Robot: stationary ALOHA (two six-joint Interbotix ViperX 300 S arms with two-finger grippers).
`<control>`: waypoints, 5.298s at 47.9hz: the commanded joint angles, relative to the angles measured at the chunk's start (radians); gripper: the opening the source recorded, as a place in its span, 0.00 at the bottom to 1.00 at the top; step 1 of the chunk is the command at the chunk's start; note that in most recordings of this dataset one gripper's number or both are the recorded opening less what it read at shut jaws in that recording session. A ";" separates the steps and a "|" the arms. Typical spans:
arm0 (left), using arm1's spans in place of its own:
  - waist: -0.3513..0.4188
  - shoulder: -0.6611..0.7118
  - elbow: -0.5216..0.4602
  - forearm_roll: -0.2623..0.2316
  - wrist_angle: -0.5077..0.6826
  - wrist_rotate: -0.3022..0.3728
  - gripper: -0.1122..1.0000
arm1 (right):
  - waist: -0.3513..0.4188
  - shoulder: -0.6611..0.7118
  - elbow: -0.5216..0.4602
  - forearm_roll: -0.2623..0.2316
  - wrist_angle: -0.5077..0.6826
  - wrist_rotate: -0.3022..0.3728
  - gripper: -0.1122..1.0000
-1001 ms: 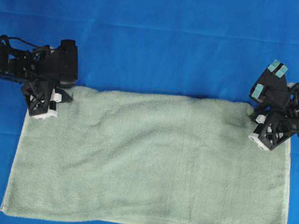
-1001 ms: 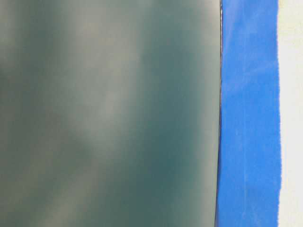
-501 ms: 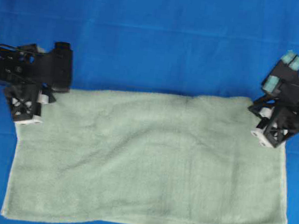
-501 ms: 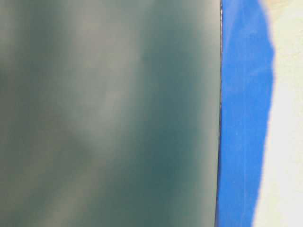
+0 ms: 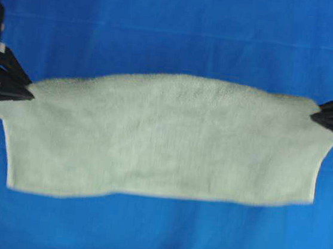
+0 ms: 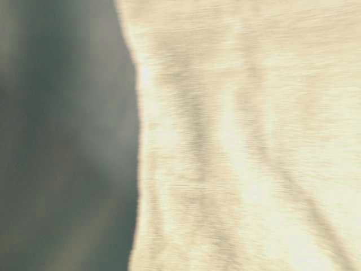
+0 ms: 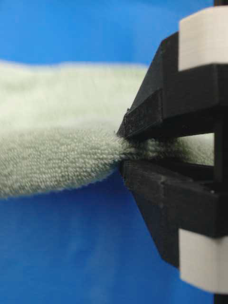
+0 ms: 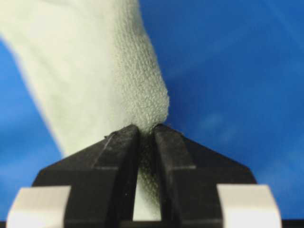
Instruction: Fold a bath towel.
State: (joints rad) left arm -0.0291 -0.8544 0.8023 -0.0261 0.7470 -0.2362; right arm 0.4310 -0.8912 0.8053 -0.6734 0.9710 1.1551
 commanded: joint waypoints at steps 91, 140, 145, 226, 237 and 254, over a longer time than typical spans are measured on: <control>-0.224 0.396 0.020 0.012 -0.379 -0.486 0.20 | -0.801 0.531 -0.106 -0.256 -0.345 -0.175 0.22; -0.055 0.224 0.282 0.020 -0.319 -0.410 0.83 | -0.976 0.790 -0.160 -0.232 -0.560 -0.258 0.67; -0.055 0.144 0.293 0.020 -0.327 -0.362 0.80 | -0.992 0.746 -0.075 -0.172 -0.563 -0.253 0.68; -0.055 0.075 0.275 0.015 -0.397 -0.239 0.80 | -0.726 0.690 -0.009 0.118 -0.577 -0.195 0.24; -0.055 0.077 0.275 0.017 -0.397 -0.233 0.80 | -0.534 0.857 -0.166 0.110 -0.526 -0.078 0.24; -0.055 0.077 0.276 0.018 -0.396 -0.227 0.80 | -0.368 1.094 -0.431 0.110 -0.413 0.049 0.24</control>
State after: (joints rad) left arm -0.0859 -0.7808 1.1029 -0.0092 0.3574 -0.4663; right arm 0.0368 0.1902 0.4372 -0.5599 0.5415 1.1919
